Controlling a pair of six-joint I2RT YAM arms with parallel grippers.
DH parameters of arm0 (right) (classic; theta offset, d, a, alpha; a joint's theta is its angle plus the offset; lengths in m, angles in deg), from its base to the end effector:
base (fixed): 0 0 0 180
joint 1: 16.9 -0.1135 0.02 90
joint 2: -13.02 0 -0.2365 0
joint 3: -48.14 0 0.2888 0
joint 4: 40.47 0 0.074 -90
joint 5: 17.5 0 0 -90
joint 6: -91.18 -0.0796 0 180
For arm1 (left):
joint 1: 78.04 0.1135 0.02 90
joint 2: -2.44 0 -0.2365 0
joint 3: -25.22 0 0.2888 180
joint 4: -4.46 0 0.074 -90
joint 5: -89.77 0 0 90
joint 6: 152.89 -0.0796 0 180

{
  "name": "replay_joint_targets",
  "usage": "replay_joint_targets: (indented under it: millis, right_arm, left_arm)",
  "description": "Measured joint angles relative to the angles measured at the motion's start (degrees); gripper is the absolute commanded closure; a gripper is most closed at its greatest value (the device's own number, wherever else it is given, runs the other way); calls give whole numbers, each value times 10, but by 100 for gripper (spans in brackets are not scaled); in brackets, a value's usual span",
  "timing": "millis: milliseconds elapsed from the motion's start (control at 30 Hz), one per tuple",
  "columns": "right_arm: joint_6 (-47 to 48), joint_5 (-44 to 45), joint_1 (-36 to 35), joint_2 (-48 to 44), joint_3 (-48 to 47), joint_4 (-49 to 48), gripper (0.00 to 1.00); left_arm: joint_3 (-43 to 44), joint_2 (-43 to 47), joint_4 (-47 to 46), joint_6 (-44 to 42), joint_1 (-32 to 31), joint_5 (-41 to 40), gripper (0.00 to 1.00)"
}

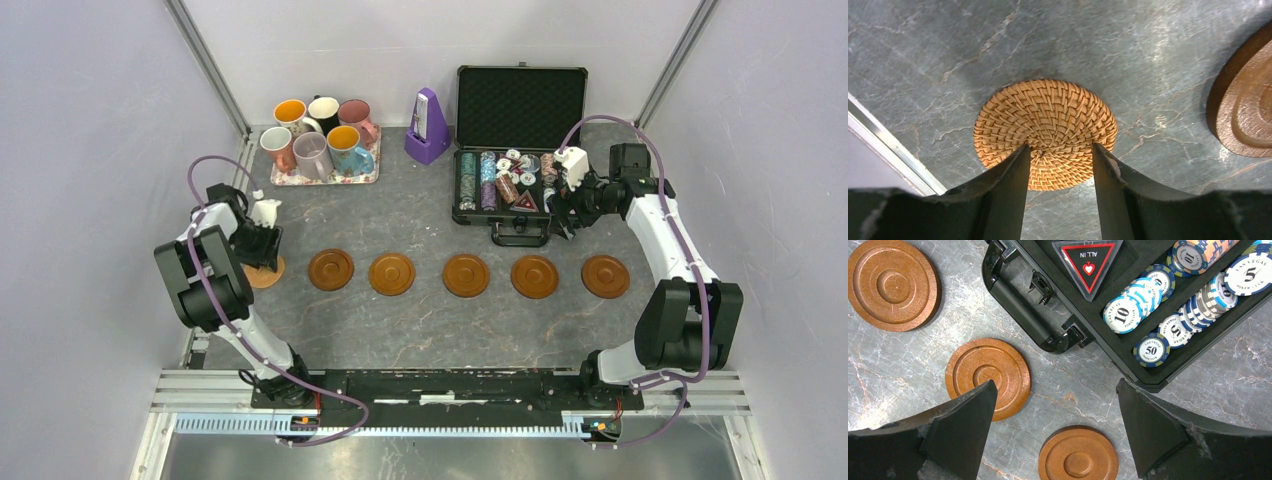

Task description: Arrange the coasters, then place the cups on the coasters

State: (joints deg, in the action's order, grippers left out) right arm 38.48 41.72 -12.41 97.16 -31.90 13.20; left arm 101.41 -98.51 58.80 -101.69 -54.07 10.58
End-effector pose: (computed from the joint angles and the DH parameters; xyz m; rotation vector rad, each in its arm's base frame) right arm 0.3619 0.0124 0.2077 -0.8644 2.2575 0.3714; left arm 0.3313 0.1310 0.0753 0.3975 2.8528 -0.0895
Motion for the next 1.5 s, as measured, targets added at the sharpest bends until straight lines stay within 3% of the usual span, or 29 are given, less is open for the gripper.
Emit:
replay_joint_targets:
  millis: [300,567,833,967,1167,1500]
  right_arm:
    - [0,0,0,0,0,0,2]
    - [0,0,0,0,0,-4,2]
    - [-19,0,-2,0,0,-25,2]
    - [-48,-4,-8,3,0,-63,2]
    - [-99,-16,-23,45,-21,-123,2]
    - [-119,4,-27,59,-50,-137,2]
  left_arm:
    - [-23,18,-15,6,-13,3,45]
    - [-26,37,15,13,-16,19,33]
    - [104,58,56,20,-33,77,24]
    - [153,60,54,-18,-87,107,28]
    - [198,20,71,-124,-168,142,26]
    - [295,-124,26,-242,-208,166,34]
